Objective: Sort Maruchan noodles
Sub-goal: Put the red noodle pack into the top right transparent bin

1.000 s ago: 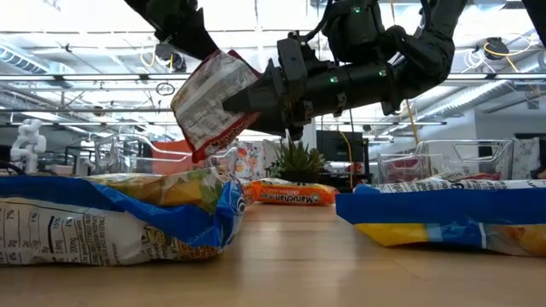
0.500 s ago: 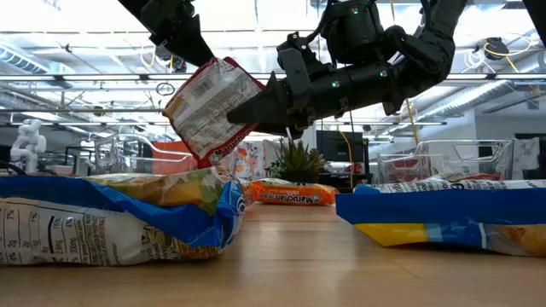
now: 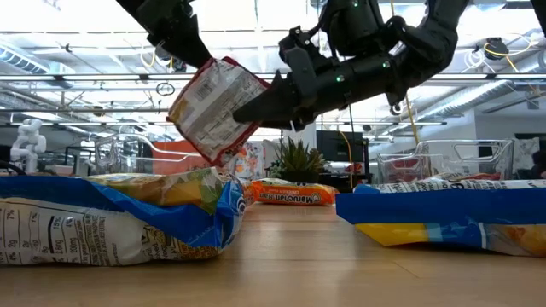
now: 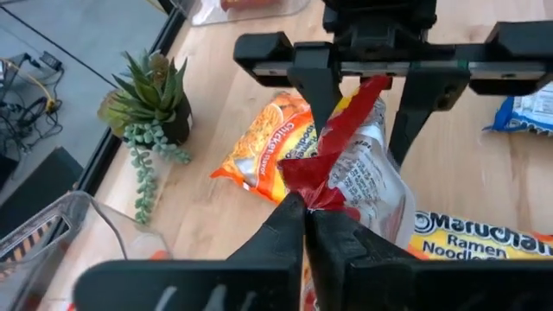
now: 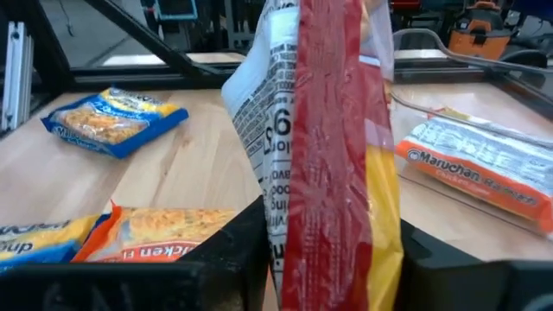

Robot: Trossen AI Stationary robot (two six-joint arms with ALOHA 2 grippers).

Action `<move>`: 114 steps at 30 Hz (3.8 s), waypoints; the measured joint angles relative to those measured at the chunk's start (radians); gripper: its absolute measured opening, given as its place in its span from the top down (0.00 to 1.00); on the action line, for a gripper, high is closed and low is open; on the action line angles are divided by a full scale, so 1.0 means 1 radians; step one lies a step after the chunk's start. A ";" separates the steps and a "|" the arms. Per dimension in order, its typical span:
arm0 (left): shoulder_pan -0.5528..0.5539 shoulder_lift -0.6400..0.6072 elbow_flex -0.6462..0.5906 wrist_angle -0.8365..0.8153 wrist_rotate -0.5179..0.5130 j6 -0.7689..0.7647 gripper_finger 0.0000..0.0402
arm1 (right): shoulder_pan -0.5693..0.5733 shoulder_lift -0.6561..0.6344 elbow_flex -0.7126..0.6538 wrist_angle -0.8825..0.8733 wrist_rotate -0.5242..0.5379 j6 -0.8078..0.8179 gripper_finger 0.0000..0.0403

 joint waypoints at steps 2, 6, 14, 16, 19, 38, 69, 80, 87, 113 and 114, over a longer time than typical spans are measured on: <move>-0.005 0.000 0.000 0.000 -0.002 -0.015 0.90 | 0.000 -0.027 0.000 -0.047 -0.001 -0.015 0.70; -0.014 -0.001 0.000 0.010 -0.029 -0.034 0.74 | 0.000 -0.088 0.000 -0.151 -0.001 -0.041 0.72; -0.019 0.000 0.000 0.033 -0.163 -0.099 0.53 | 0.000 -0.239 0.000 -0.428 0.100 -0.104 0.71; -0.014 0.000 0.000 0.030 -0.161 -0.114 0.52 | 0.000 -0.288 0.000 -0.521 0.125 -0.132 0.72; -0.005 0.000 0.000 0.029 -0.132 -0.129 0.52 | 0.000 -0.361 0.000 -0.649 0.168 -0.148 0.71; -0.004 0.000 0.000 0.032 -0.037 -0.188 0.52 | 0.000 -0.743 0.000 -1.479 0.880 0.147 0.70; 0.062 0.122 0.000 0.085 -0.031 -0.153 0.52 | -0.393 -0.774 -0.183 -1.611 0.921 0.280 0.70; 0.055 0.122 0.000 0.085 -0.006 -0.164 0.52 | -0.443 -0.774 -0.183 -1.612 0.854 0.270 0.62; 0.042 0.122 0.000 0.085 -0.004 -0.195 0.52 | -0.471 -0.774 -0.183 -1.611 0.804 0.269 0.55; 0.037 0.122 0.000 0.082 0.048 -0.206 0.52 | -0.362 -1.099 -0.159 -1.487 0.493 0.270 0.37; 0.039 0.122 0.000 0.082 0.048 -0.198 0.52 | -0.356 -1.120 -0.159 -1.467 0.470 0.264 0.37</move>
